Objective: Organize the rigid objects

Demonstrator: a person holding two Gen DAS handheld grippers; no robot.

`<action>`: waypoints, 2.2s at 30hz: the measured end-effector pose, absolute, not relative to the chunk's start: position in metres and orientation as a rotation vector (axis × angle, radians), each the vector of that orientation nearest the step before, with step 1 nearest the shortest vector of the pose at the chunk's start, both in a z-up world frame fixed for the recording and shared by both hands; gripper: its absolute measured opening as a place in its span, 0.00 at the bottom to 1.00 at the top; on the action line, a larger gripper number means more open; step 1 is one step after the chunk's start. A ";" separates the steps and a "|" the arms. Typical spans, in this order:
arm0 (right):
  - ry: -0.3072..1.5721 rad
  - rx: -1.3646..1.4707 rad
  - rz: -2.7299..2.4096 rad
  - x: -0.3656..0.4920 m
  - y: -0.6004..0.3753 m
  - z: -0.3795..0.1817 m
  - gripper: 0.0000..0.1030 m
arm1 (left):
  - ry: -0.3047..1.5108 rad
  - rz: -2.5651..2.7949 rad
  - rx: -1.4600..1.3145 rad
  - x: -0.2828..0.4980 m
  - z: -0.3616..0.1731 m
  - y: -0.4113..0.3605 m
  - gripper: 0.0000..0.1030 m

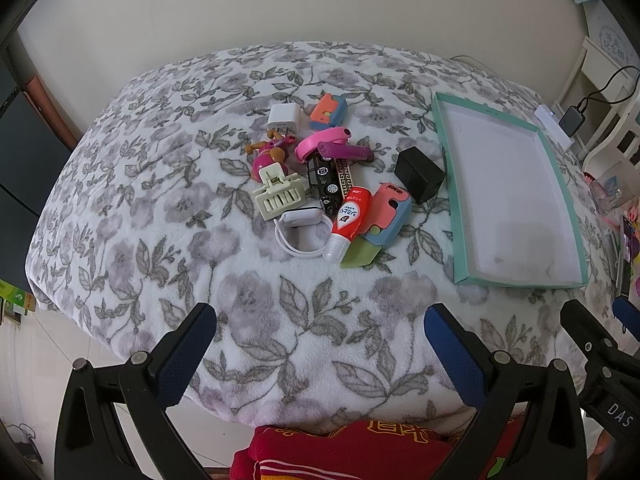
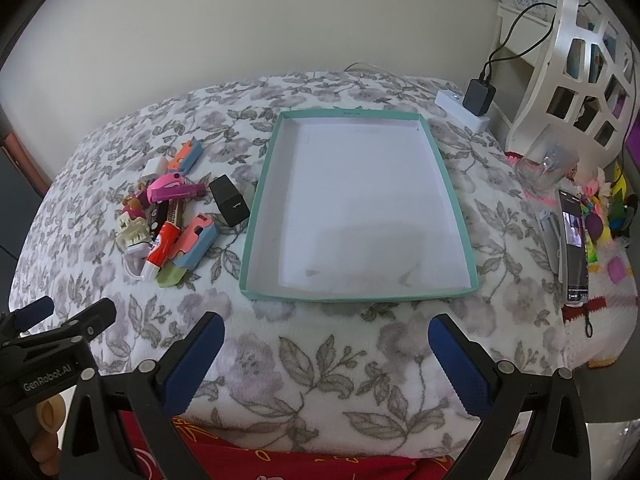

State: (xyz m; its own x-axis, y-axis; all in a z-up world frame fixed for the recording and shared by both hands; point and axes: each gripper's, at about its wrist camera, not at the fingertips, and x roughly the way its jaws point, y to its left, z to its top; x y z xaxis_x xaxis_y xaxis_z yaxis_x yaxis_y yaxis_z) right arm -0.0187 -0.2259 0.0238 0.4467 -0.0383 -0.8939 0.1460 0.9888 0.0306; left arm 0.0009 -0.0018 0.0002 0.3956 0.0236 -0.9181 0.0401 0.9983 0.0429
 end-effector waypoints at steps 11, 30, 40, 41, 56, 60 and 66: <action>1.102 0.108 -0.115 -0.019 -0.227 0.024 1.00 | 1.167 -0.010 0.059 0.000 0.006 0.001 1.00; 1.100 0.102 -0.122 -0.019 -0.227 0.025 1.00 | 1.168 -0.009 0.061 -0.001 0.004 0.001 1.00; 1.100 0.102 -0.122 -0.019 -0.227 0.025 1.00 | 1.168 -0.008 0.062 -0.001 0.004 0.001 1.00; 1.100 0.102 -0.122 -0.019 -0.227 0.025 1.00 | 1.168 -0.008 0.062 -0.001 0.004 0.001 1.00; 1.102 0.106 -0.117 -0.019 -0.227 0.025 1.00 | 1.168 -0.012 0.057 -0.002 0.003 0.002 1.00; 1.110 0.137 -0.088 -0.018 -0.229 0.023 1.00 | 1.174 -0.030 0.032 -0.001 0.000 0.004 1.00; 1.050 0.188 -0.056 0.006 -0.232 0.053 1.00 | 1.127 -0.011 -0.003 0.019 0.025 0.026 1.00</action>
